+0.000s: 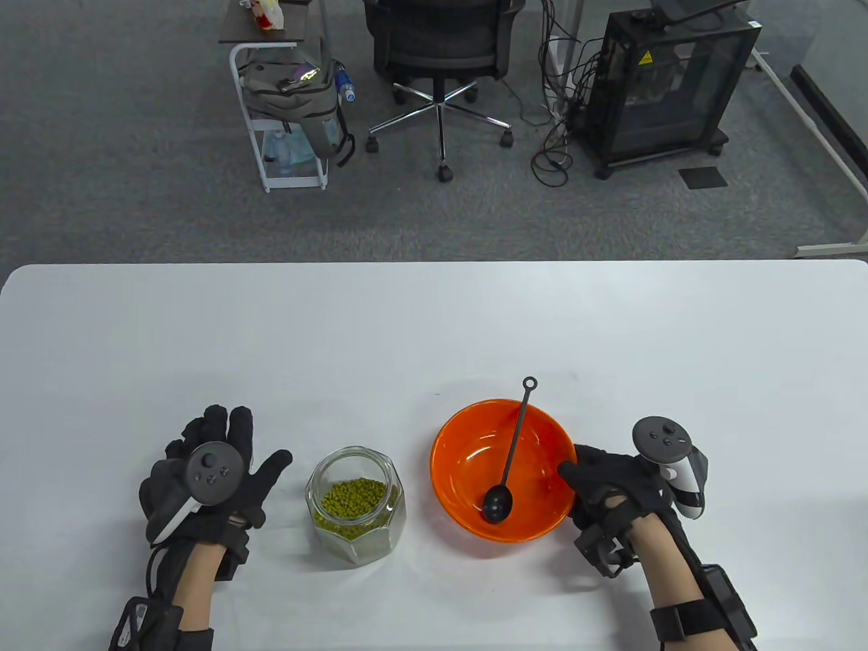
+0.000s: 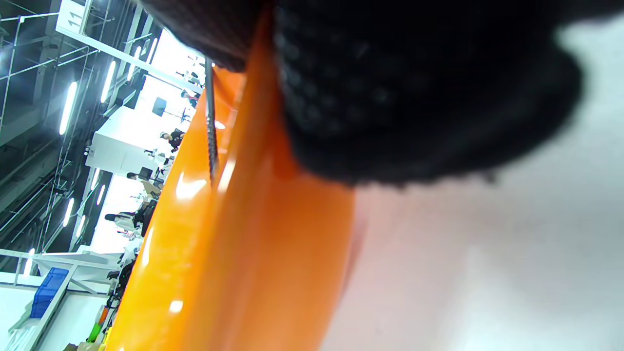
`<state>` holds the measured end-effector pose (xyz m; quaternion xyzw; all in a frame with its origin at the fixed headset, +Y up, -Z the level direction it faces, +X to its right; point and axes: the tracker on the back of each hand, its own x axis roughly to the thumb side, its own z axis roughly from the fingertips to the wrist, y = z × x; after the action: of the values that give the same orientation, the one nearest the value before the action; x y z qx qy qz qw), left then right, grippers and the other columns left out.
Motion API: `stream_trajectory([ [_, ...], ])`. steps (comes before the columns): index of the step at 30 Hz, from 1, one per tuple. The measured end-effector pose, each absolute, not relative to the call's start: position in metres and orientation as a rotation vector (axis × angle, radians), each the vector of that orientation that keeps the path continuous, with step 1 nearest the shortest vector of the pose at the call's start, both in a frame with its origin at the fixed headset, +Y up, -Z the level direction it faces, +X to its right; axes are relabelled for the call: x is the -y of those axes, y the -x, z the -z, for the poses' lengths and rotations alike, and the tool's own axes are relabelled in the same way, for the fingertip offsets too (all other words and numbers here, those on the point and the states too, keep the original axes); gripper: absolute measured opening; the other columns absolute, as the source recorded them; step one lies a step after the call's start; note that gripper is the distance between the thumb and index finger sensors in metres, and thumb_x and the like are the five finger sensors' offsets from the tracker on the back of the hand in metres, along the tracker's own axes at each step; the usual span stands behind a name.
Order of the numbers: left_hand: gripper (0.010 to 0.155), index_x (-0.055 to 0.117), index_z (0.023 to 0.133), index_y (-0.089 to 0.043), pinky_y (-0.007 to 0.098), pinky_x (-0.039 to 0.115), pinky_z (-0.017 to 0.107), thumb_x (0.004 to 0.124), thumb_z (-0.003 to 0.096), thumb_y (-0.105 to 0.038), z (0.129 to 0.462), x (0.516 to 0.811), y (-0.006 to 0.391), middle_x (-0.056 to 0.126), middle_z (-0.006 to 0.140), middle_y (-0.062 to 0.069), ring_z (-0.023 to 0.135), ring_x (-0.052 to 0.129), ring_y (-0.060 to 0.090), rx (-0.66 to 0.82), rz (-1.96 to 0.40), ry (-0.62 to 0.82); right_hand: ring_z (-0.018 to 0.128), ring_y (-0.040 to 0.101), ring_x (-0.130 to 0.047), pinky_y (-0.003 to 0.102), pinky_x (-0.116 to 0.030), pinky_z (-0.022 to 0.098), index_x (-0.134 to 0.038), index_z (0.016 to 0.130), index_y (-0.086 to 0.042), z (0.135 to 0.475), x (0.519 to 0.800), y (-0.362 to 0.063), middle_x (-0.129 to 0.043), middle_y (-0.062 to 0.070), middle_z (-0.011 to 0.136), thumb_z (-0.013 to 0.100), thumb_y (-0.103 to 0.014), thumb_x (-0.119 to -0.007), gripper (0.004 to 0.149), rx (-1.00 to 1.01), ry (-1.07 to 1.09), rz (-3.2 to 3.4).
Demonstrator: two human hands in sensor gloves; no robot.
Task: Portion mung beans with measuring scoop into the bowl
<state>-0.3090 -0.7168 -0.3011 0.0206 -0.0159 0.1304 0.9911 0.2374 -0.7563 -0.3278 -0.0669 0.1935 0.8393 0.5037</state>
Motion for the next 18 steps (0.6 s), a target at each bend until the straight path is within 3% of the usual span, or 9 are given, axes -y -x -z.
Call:
stream_trajectory([
  [18, 0.093, 0.036, 0.115, -0.014, 0.079, 0.030, 0.070, 0.055, 0.0506, -0.078, 0.3007, 0.7165, 0.3102, 0.026, 0.120, 0.024, 0.106, 0.034, 0.061, 0.033, -0.268, -0.048, 0.009, 0.020, -0.107, 0.027, -0.091, 0.001, -0.065, 0.095, 0.002, 0.3241, 0.7562, -0.2301, -0.104, 0.012, 0.046, 0.049, -0.035, -0.081, 0.061, -0.590, 0.109, -2.052],
])
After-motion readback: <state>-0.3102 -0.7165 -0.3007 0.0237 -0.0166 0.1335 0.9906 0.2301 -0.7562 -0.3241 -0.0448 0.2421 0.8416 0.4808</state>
